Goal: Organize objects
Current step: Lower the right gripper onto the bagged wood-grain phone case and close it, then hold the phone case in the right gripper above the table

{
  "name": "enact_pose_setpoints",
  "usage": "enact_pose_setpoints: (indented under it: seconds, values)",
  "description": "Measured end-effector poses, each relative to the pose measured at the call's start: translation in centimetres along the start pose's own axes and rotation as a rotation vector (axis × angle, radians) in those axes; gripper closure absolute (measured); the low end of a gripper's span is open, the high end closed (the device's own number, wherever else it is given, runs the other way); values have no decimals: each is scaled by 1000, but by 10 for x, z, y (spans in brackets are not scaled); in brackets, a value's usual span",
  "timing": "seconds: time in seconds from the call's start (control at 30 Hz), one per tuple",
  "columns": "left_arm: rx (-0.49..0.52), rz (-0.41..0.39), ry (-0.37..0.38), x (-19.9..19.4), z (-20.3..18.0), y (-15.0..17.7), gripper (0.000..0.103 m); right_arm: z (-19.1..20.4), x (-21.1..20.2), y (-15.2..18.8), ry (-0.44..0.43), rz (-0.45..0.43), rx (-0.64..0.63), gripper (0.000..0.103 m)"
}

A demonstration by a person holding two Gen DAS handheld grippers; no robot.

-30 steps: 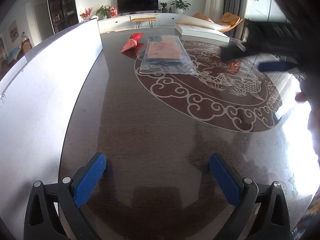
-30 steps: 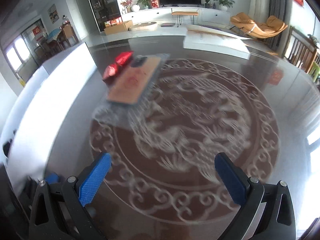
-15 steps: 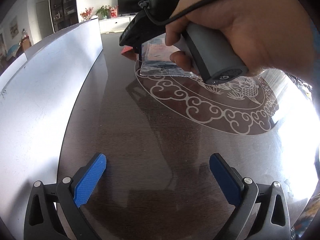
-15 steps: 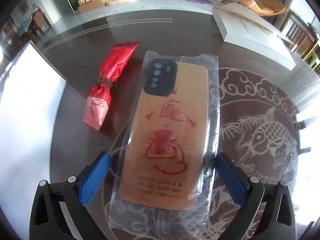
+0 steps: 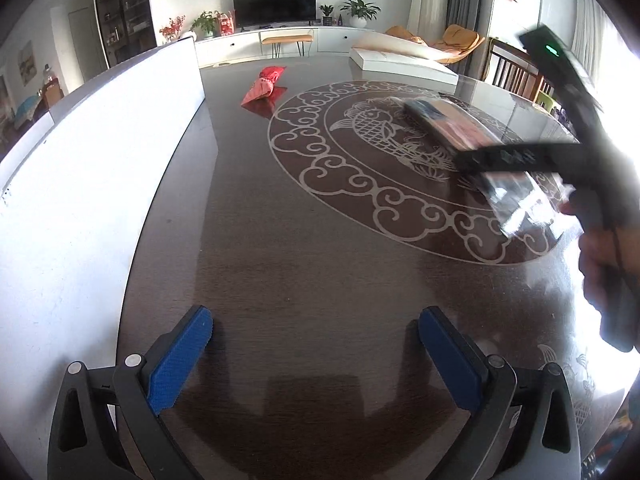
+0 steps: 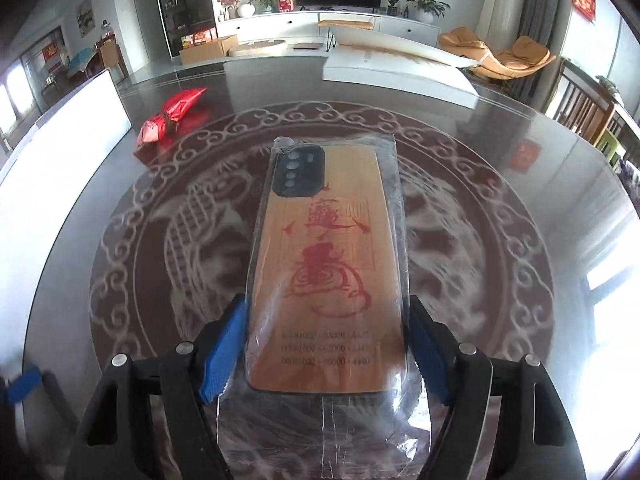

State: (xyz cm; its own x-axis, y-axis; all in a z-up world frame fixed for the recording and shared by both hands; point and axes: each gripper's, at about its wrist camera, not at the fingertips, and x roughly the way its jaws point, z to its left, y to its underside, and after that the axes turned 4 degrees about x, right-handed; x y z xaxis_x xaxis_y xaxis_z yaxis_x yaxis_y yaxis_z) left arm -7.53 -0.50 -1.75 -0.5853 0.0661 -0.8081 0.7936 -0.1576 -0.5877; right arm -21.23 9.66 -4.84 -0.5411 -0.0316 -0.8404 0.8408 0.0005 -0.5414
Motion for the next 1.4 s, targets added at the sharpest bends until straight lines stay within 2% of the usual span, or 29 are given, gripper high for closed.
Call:
enact_pose_setpoints:
  seconds: [0.07,0.13,0.17,0.2,0.47,1.4]
  values:
    - [-1,0,-1,1,-1,0,0,-22,-19,27,6,-19,7,27]
    - [-1,0,-2,0,-1,2,0,-39,-35,51,15,-30,22,18]
    - [-1,0,-3,0,0,2,0,-46,-38,58,22,-29,38,6]
    - [-1,0,-2,0,0,2,0,-54,-35,60,28,-22,52,0]
    - [-1,0,-2,0,0,2,0,-67,-30,61,35,-45,61,0]
    - [-1,1,-3,0,0,3,0,-66,-31,62,35,-45,61,0]
